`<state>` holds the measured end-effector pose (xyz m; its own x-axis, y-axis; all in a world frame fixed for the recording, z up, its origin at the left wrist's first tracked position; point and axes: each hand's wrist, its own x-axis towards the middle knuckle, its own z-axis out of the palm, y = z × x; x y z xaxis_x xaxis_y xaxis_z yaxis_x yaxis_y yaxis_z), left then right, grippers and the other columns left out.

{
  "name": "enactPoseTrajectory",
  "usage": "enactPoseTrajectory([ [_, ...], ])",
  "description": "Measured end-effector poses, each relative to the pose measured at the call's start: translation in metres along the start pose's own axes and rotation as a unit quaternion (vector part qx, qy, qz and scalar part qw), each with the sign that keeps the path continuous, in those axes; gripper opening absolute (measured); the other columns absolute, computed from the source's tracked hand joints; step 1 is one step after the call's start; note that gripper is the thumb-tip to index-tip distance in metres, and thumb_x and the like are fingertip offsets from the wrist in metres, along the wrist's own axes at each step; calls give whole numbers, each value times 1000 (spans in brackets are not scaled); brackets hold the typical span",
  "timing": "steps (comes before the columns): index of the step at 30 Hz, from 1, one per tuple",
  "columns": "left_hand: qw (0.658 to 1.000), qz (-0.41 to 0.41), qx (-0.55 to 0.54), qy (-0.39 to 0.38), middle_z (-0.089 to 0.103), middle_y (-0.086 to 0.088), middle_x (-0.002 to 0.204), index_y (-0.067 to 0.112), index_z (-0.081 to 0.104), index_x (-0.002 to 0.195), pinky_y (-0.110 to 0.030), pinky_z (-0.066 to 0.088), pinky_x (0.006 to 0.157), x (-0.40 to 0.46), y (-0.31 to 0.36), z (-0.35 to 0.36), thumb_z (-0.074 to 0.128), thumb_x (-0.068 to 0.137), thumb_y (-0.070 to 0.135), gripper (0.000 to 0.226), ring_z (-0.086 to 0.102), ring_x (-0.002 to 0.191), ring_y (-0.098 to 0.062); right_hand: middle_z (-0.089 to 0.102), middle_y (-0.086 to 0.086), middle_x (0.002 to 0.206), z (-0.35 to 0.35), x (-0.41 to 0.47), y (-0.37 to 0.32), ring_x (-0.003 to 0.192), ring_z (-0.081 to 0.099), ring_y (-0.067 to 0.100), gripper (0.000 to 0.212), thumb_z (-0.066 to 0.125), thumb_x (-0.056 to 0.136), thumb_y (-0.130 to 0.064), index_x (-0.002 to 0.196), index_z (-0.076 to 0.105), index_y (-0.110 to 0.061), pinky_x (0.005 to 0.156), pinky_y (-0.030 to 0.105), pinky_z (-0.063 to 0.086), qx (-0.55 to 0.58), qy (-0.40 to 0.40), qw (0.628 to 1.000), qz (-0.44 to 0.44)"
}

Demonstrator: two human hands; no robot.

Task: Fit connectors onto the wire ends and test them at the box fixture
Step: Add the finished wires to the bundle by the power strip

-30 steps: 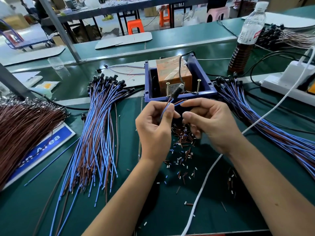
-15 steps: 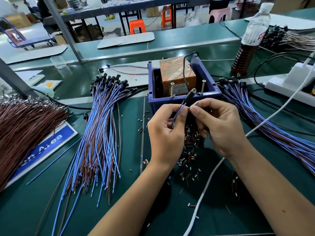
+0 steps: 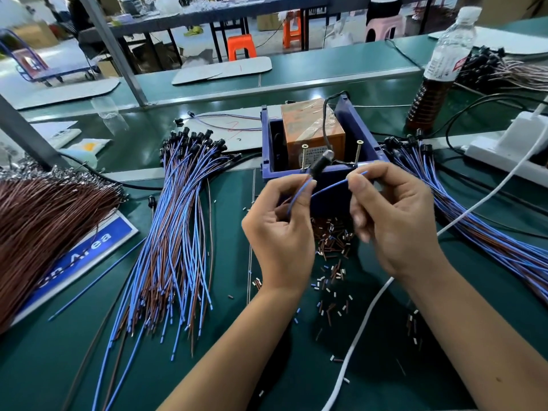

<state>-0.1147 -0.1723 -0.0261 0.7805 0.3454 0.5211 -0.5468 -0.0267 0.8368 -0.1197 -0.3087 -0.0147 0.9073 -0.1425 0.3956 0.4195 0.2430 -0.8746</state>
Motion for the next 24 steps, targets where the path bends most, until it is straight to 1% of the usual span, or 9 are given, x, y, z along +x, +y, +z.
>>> enactPoseTrajectory([
  [2,999,-9,7,43,76,1,86,16,74,93,-19,52,72,5,-1,-3,73,94,9,7,70,79,-10,71,15,90,-1,2,-2,43,48,19,15,56,106,-11,93,62,-16,39,21,37,27,8,1000,-13],
  [4,997,-45,-4,67,76,-4,86,16,74,96,-29,57,81,7,-4,-6,73,94,9,8,72,82,-16,74,15,102,-1,5,-2,42,49,18,15,49,109,-11,94,53,-14,39,19,37,46,14,999,-14],
  [6,991,-106,-35,77,77,-6,87,23,75,95,-42,59,83,9,-4,-6,73,92,11,12,71,78,-23,74,12,90,-3,6,1,39,46,17,16,51,109,-12,93,53,-13,38,18,34,22,38,999,-20],
  [7,987,-129,-51,78,78,-8,87,25,76,92,-44,57,78,10,-4,-6,73,91,13,12,68,71,-23,73,9,84,-5,7,2,38,45,16,16,55,107,-13,92,56,-14,38,18,33,-9,58,998,-29],
  [10,981,-160,-85,67,78,-9,87,26,80,85,-27,42,62,11,-5,-5,73,87,19,10,52,53,-7,72,2,74,-10,8,7,44,53,15,11,67,102,-19,91,69,-18,43,25,41,-151,138,976,-71],
  [12,982,-159,-91,53,78,-8,86,27,81,86,-21,41,57,11,-6,-4,72,88,19,12,51,50,-3,73,-3,74,-12,8,9,57,64,12,8,69,100,-21,93,74,-22,56,28,50,-243,174,949,-102],
  [14,983,-152,-89,46,79,-7,85,25,82,89,-24,48,61,9,-5,-2,72,90,14,14,59,56,-5,74,-8,76,-11,7,9,67,71,11,8,69,99,-20,96,76,-23,65,24,54,-284,185,933,-124],
  [17,985,-143,-85,50,79,-5,82,22,82,92,-23,56,76,10,-5,-1,71,93,7,18,72,76,-13,73,-12,76,-7,7,8,69,72,10,10,69,99,-18,100,79,-18,66,22,55,-321,182,917,-150],
  [24,986,-135,-85,40,79,-4,82,20,82,96,-19,55,77,10,-7,0,71,93,7,17,73,79,-11,75,-5,79,-3,8,7,69,72,12,14,69,99,-16,102,81,-10,66,33,60,-357,182,900,-170],
])
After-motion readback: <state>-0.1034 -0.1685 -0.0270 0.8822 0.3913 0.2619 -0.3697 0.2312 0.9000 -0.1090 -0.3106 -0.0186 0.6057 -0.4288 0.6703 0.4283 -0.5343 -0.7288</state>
